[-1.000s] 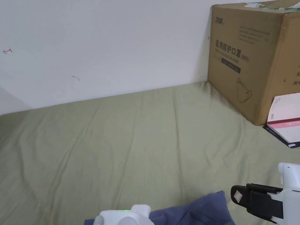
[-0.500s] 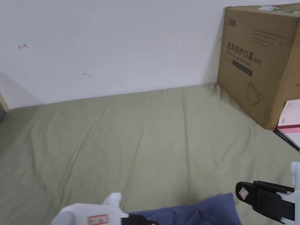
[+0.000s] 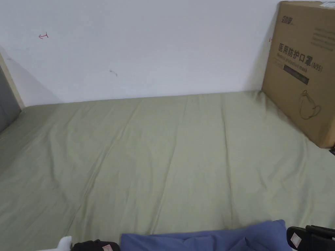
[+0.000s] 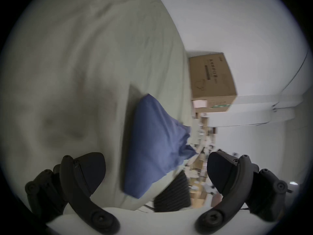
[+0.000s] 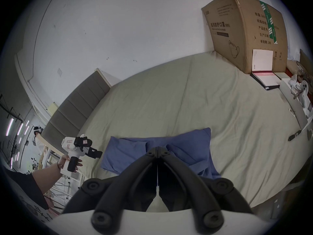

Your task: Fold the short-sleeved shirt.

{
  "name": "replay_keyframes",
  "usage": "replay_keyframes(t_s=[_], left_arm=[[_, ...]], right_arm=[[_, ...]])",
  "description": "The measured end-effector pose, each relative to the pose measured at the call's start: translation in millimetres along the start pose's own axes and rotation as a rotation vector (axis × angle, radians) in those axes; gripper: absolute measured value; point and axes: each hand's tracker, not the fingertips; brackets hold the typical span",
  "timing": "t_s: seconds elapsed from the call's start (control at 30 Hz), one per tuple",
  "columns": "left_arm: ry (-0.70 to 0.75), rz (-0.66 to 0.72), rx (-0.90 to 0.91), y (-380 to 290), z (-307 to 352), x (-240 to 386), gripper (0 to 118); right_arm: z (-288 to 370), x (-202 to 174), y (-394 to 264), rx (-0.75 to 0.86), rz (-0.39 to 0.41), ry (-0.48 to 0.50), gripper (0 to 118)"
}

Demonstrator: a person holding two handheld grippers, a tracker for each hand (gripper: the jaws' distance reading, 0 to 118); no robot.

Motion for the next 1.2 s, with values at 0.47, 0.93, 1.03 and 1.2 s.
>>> replay_keyframes(t_s=[0.47,0.93,1.03,1.2], left_arm=[[-0.048,0.013,-0.099,3,-65,-56,8],[0.650,-0.497,0.131,-56,-3,111,8],[0.929,-0.590,0.179,-65,23,139,8],[0.986,-0.607,0.194,-77,31,175,8]], right_arm=[[-9,-8,13,-0.014,0.022,0.012,0],[-11,-13,12,-0.036,-0.060,0.128,0],[-3,-15,14,0.008,-0.043,0.167,0],[9,-7,10,0.021,-0.063,0.174,0]])
